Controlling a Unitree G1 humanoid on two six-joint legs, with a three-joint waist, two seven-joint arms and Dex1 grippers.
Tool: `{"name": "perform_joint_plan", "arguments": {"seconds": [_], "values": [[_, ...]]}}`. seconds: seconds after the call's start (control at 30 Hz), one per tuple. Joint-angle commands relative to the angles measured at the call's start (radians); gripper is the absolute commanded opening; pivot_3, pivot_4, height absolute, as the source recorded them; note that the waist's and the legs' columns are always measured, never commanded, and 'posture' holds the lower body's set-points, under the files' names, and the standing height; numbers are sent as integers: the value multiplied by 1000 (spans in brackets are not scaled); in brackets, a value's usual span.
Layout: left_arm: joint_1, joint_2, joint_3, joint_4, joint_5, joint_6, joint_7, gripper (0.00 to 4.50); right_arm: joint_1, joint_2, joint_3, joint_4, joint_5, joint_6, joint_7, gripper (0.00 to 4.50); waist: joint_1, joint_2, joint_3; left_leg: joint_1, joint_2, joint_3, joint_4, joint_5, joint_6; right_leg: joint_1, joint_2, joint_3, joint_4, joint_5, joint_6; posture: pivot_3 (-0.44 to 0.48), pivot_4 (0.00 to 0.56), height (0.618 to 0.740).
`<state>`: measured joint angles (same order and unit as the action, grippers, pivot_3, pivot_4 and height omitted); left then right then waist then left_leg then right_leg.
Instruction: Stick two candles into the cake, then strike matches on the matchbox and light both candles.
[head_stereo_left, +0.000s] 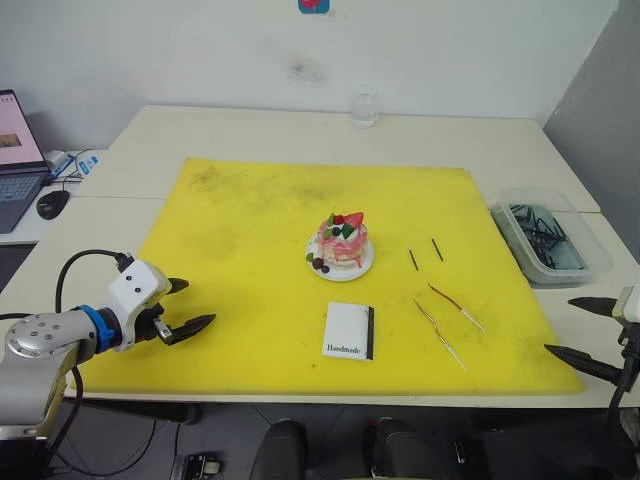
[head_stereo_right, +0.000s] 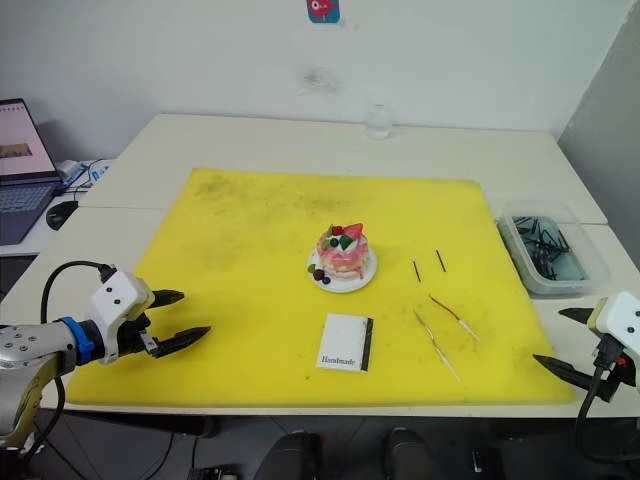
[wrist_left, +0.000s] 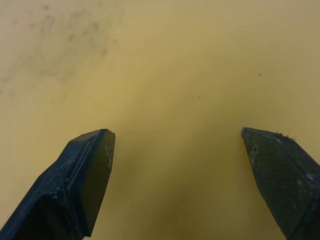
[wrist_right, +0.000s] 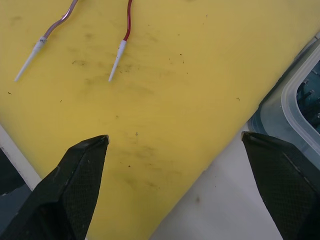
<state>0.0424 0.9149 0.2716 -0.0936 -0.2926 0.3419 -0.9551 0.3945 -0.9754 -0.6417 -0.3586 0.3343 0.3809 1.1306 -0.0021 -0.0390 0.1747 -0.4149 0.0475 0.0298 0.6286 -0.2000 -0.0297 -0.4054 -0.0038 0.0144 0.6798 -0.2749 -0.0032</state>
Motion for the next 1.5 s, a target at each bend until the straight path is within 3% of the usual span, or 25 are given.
{"name": "perform_joint_plan", "arguments": {"seconds": [0.03, 0.63, 0.97, 1.1, 1.27, 1.5], "values": [[-16, 16, 18, -30, -25, 22, -16, 4500, -9, -16, -7, -20, 0, -4, 0, 4441, 0, 0, 0, 0, 0, 0, 0, 0, 0, 0, 0, 0, 0, 0, 0, 0, 150, 740], [-41, 25, 35, 37, -13, -109, -95, 4500, -29, -6, 62, 0, -23, -64, -5, 4441, 0, 0, 0, 0, 0, 0, 0, 0, 0, 0, 0, 0, 0, 1, 2, 0, 150, 740], [-70, 36, 38, 58, -54, -71, -131, 4500, -17, -1, 60, -12, -25, -61, -6, 4441, 0, 0, 0, 0, 0, 0, 0, 0, 0, 0, 0, 0, 0, 1, 3, 0, 150, 740], [-50, 54, 48, 4, -136, 67, -165, 4500, -8, -4, 43, -29, -17, -53, -2, 4441, 0, 0, 0, 0, 0, 0, 0, 0, 0, 0, 0, 0, 0, 2, 3, 0, 150, 740], [-17, 127, 13, -170, -322, 412, -207, 4500, -17, -40, 58, -81, -41, -35, -3, 4441, -1, 0, 0, 0, 0, 0, 0, 0, 0, 0, 0, 0, 0, 2, 3, 0, 150, 740], [-161, 89, -26, -266, -646, 816, -141, 4500, -121, -75, 124, -237, 44, 141, -48, 4441, -1, 1, 0, 1, 0, -2, 1, 0, 0, 1, 1, -1, 2, 2, 3, 0, 150, 740]]}}
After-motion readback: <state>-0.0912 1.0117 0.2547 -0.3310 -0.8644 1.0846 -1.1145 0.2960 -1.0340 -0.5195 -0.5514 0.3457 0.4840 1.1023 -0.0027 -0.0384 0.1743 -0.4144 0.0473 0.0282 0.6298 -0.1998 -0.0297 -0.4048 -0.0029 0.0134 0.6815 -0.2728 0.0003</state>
